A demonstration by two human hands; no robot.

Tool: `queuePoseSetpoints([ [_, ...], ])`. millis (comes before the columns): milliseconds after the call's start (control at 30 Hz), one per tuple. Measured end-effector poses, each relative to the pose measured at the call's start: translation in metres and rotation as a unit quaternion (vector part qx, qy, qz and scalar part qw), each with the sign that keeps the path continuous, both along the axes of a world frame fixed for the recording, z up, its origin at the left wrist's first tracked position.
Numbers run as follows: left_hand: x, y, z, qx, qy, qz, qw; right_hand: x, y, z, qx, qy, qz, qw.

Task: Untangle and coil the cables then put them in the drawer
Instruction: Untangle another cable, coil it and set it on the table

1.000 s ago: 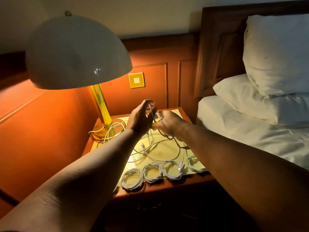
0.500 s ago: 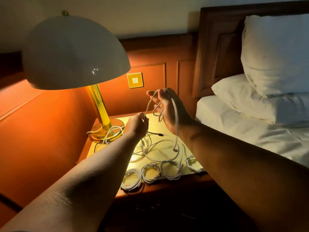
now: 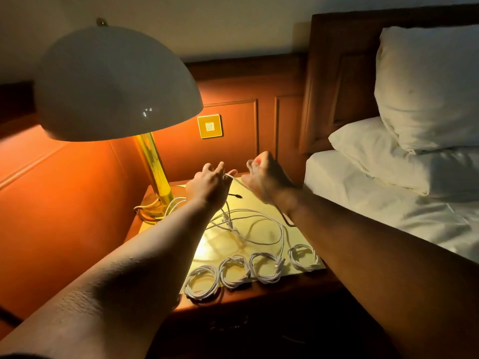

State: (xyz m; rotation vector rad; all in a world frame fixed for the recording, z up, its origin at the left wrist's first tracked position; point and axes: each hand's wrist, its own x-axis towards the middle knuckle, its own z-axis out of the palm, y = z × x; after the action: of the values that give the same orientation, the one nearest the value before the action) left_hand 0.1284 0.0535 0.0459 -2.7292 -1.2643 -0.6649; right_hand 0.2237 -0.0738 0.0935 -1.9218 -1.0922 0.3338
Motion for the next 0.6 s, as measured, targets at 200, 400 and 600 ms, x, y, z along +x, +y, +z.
queuePoseSetpoints([
  [200, 0.003, -0.006, -0.001, 0.054, 0.07, -0.015, 0.996, -0.009, 0.006, 0.0, -0.126, -0.184, 0.007, 0.975],
  [400, -0.001, -0.007, -0.021, 0.05, 0.054, -0.031, 0.997, 0.0, 0.01, 0.01, 0.035, -0.02, -0.082, 0.996],
  [600, -0.011, -0.002, -0.037, -0.046, 0.022, -0.038, 0.998, 0.01, 0.001, 0.01, 0.142, 0.082, -0.053, 0.985],
])
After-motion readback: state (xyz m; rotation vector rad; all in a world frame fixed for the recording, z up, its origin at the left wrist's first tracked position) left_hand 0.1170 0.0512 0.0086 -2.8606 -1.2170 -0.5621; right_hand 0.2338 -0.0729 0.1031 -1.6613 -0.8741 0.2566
